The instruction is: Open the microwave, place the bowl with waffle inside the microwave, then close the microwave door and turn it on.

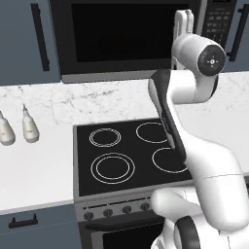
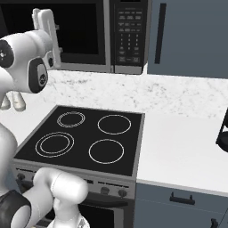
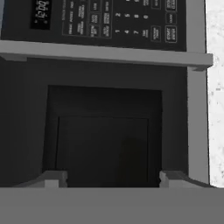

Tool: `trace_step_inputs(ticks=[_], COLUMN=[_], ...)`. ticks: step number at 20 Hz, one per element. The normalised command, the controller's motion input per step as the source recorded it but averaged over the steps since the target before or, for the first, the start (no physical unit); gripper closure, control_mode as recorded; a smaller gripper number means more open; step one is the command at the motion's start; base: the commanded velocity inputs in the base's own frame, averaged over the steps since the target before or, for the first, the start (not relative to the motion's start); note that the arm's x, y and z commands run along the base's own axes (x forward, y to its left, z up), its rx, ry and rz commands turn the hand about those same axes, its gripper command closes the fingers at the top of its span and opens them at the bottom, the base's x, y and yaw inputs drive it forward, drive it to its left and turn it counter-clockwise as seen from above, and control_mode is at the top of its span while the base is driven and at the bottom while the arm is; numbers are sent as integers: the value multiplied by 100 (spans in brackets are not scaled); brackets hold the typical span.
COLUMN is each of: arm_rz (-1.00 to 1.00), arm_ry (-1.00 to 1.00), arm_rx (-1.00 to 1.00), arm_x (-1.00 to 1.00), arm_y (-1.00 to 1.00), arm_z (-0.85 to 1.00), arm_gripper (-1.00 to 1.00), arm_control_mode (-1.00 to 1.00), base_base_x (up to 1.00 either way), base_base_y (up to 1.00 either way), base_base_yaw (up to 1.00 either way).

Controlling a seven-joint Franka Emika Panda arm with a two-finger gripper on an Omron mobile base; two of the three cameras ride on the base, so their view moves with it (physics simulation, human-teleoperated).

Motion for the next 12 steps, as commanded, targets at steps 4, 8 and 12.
trace_step_inputs(ticks=[4, 8, 12], arm_rz=[6, 7, 11], arm_ry=[20, 11, -2], arm_rx=[-1, 0, 0], arm_x=[-65, -66, -67], arm_y=[-26, -48, -66], arm_z=[2, 0, 0], arm_gripper=[100, 100, 100], arm_control_mode=[-100, -100, -100], base_base_x=[0, 0, 0], base_base_y=[0, 0, 0], base_base_yaw=[0, 0, 0])
